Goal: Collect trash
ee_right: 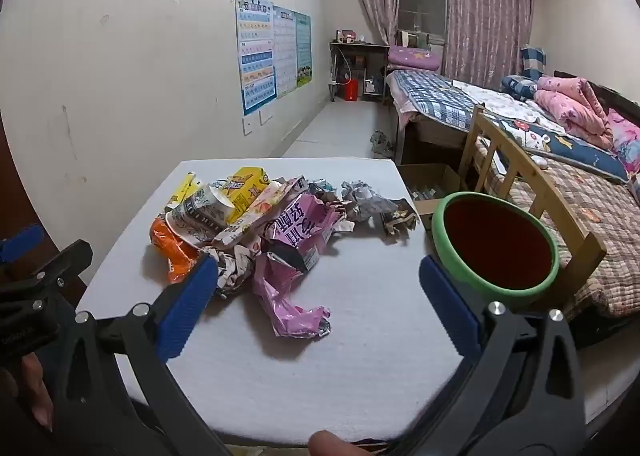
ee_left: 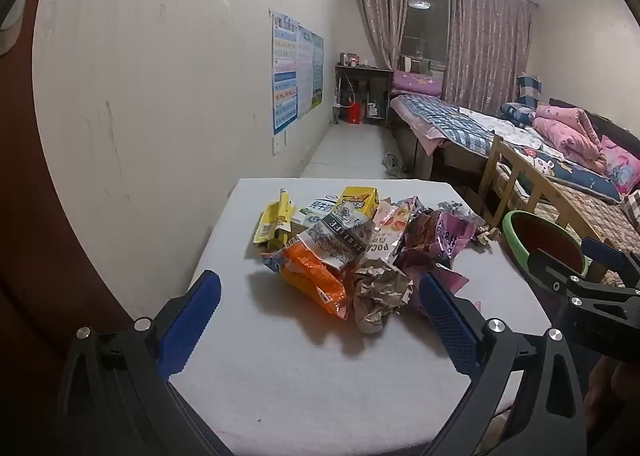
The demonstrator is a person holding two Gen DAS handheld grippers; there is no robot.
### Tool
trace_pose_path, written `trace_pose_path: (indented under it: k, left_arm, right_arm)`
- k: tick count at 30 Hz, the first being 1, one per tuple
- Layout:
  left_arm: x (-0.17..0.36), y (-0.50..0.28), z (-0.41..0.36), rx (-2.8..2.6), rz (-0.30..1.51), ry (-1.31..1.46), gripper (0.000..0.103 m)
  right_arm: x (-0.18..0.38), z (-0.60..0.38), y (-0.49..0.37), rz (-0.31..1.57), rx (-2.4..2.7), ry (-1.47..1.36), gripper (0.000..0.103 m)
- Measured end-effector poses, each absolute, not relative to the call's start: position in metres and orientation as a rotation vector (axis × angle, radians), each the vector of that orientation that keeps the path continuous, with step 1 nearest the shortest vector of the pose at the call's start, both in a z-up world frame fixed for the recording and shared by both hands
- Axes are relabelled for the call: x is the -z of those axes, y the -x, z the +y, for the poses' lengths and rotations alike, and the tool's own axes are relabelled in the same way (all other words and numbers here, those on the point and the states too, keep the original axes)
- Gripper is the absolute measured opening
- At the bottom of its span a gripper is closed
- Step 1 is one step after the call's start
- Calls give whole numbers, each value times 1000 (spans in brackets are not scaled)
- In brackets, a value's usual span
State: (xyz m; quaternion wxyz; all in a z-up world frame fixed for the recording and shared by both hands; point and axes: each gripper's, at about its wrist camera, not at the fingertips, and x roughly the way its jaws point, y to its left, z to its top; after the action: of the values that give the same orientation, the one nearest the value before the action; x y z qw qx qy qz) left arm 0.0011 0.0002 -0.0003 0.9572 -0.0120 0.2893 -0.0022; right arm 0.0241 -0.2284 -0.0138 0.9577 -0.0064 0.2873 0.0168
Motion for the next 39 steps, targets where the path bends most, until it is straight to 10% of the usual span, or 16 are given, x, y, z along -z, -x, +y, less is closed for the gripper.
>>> trace_pose_path:
  k: [39]
  left_arm:
    - [8,-3,-1,3,584,10,95]
  right_arm:
    - [16,-225,-22,581,-35,17,99]
